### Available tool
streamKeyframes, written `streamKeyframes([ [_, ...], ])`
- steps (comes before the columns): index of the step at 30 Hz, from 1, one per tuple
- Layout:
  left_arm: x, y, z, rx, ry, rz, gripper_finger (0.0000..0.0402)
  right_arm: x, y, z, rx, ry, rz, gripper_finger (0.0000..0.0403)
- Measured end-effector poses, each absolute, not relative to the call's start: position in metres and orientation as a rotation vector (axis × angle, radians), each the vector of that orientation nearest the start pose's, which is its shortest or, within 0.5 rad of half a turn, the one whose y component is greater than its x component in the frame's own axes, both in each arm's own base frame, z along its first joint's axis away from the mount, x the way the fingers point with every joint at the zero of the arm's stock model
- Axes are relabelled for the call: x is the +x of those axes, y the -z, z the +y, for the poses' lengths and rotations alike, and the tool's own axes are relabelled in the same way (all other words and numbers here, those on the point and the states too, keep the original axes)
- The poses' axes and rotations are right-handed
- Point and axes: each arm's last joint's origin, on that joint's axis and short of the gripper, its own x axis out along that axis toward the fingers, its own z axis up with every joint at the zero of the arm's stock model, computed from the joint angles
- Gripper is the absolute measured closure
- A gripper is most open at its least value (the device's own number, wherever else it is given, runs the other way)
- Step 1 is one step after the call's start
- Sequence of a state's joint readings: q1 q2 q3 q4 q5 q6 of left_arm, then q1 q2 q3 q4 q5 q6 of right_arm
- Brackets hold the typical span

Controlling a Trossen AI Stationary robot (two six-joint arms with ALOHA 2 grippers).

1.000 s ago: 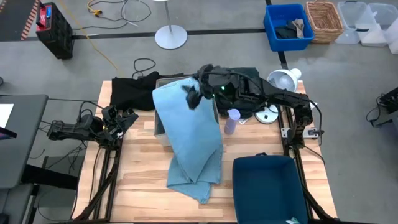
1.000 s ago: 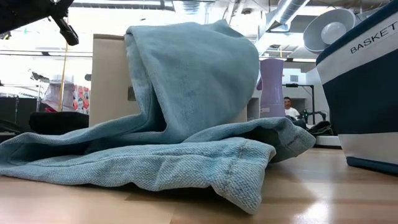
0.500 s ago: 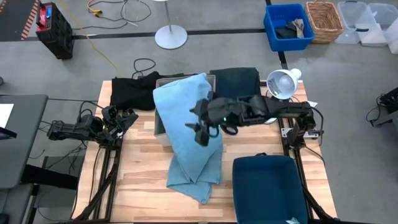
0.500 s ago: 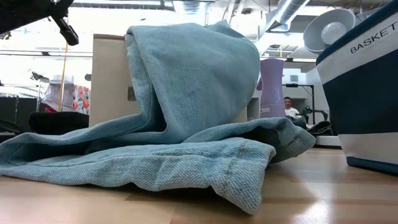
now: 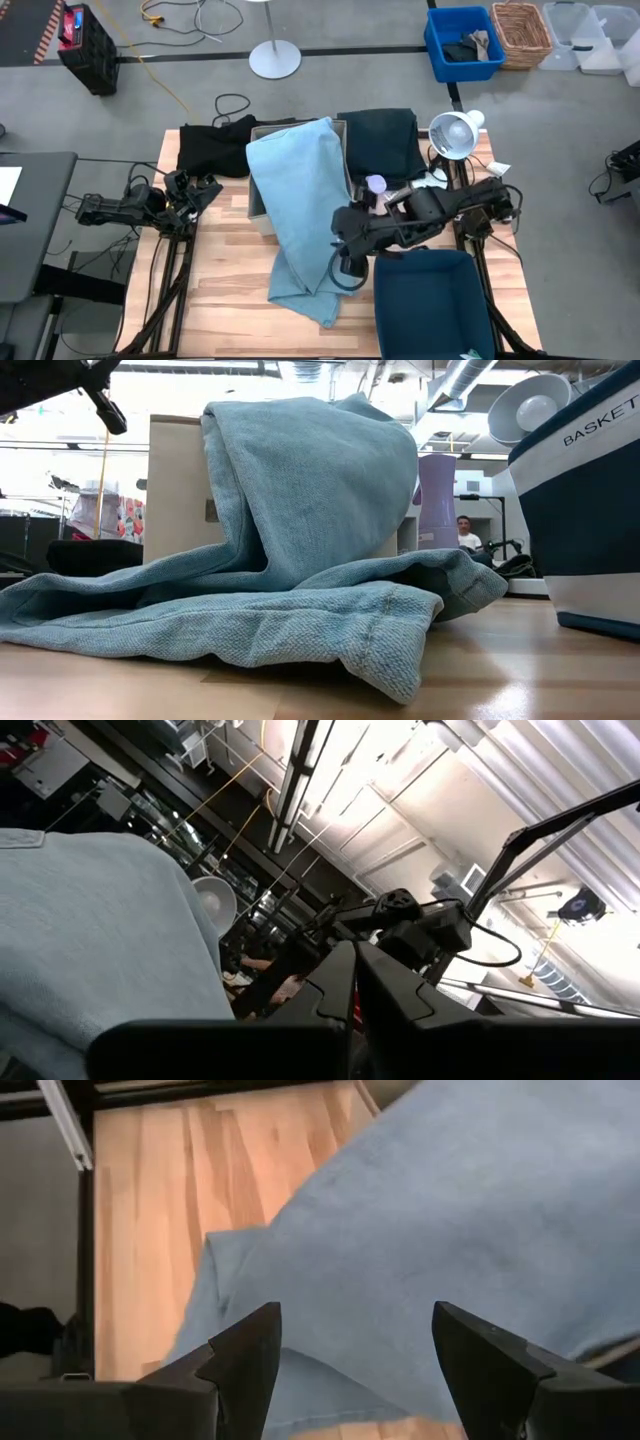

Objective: Sort clothes
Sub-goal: Put the blue pants into the laundry organizer

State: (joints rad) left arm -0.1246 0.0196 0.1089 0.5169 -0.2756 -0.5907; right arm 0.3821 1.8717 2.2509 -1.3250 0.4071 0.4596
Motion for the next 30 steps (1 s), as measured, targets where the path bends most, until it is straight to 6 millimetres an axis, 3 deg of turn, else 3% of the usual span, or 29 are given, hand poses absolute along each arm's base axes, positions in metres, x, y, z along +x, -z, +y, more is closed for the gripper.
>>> streamKeyframes([
  [5,0.074,-0.244,-0.001,-0.691,0.030,-0.611,0.0391,0.335,-0.417,0.133,-0.005,0.248,0.848,0.0133],
  [15,0.074,-0.244,-0.001,-0.690,0.030,-0.611,0.0391,0.347,-0.372,0.131,-0.119,0.310,0.948,0.0133],
  [30,0.074,-0.244,-0.001,-0.688,0.029,-0.611,0.0391,0.378,-0.317,0.085,-0.143,0.448,0.954,0.0133],
])
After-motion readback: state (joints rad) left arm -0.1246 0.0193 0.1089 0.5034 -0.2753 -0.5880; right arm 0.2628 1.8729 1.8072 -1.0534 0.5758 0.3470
